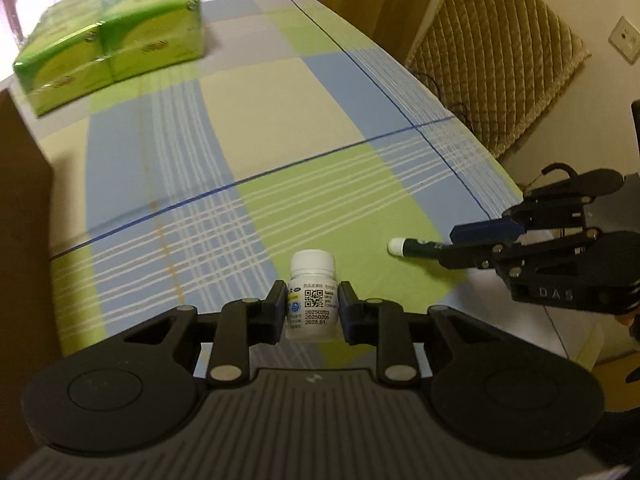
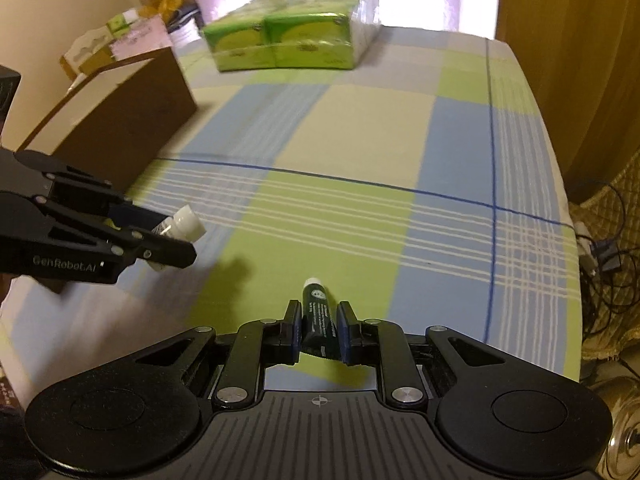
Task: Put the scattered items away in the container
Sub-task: 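Lift the pill bottle and green tube and carry both over the box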
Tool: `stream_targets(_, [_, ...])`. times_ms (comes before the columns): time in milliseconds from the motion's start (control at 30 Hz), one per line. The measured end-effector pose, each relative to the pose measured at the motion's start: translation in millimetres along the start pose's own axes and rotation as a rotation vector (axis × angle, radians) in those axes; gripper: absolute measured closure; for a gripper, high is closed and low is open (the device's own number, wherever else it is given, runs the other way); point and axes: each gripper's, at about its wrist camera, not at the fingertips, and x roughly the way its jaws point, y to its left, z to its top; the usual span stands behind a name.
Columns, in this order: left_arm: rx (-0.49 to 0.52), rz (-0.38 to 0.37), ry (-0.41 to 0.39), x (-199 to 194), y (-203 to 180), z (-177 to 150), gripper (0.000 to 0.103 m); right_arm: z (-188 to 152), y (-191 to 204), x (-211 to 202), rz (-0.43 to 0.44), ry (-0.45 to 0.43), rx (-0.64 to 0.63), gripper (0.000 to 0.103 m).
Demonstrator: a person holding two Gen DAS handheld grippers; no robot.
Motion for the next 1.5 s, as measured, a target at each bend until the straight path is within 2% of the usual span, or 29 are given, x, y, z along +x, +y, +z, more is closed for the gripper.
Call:
stream_targets(267, [-0.030, 0.001, 0.009, -15.7, 4.4, -29.0, 0.081, -28.8, 29.3, 9.2, 0.005, 0.096, -0.035, 0.082])
stream_targets(400, [-0.056, 0.002, 0.026, -17.3, 8.4, -41.9, 0.081, -39.0, 37.4, 11.8, -0.003, 0.111, -0.028, 0.081])
stream_targets(433, [-0.061, 0.006, 0.030, -17.0, 9.8, -44.3, 0.081, -39.7, 38.5, 13.0, -0.008, 0.109, -0.026, 0.075])
stream_targets(467, [-0.066, 0.011, 0.032, -17.2, 11.1, -46.2, 0.081, -39.8, 39.6, 13.8, -0.014, 0.103, -0.024, 0.064])
stream_targets(500, [-0.069, 0.015, 0.033, -17.7, 11.9, -47.7, 0.081, -39.1, 40.0, 13.8, -0.021, 0.090, -0.019, 0.032])
stream_targets(533, [-0.072, 0.019, 0.031, -18.8, 12.6, -48.7, 0.081, -37.6, 39.8, 12.3, -0.028, 0.067, -0.012, 0.023])
stream_targets(600, [-0.076, 0.023, 0.026, -21.3, 13.5, -50.0, 0.081, -36.2, 39.7, 9.1, -0.019, 0.032, -0.015, 0.024])
stream_targets(700, [-0.080, 0.035, 0.026, -22.3, 14.3, -51.1, 0.081, -33.5, 43.4, 13.0, -0.040, 0.027, -0.035, 0.024])
stream_targets(767, [-0.085, 0.045, 0.027, -22.3, 14.8, -51.8, 0.081, -32.7, 44.1, 18.9, -0.045, 0.032, -0.035, 0.033])
stream_targets(800, [-0.087, 0.048, 0.027, -22.8, 15.0, -51.7, 0.081, -32.2, 44.2, 22.0, -0.046, 0.040, -0.031, 0.047])
stream_targets(967, [-0.085, 0.055, 0.019, -26.0, 14.7, -51.2, 0.081, -31.3, 47.8, 31.3, -0.080, 0.043, -0.057, 0.049])
stream_targets(1000, [-0.085, 0.055, 0.019, -26.4, 14.4, -51.4, 0.081, -31.1, 49.1, 31.9, -0.082, 0.042, -0.070, 0.057])
stream_targets(1033, [-0.084, 0.056, 0.018, -26.5, 14.1, -51.5, 0.081, -31.1, 50.8, 32.1, -0.087, 0.041, -0.088, 0.068])
stream_targets(1200, [-0.079, 0.051, 0.016, -28.1, 12.4, -52.8, 0.081, -33.4, 60.2, 33.2, -0.105, 0.050, -0.155, 0.083])
stream_targets(1500, [-0.069, 0.041, 0.002, -36.6, 10.9, -58.4, 0.081, -47.2, 66.6, 25.8, -0.089, 0.069, -0.135, 0.085])
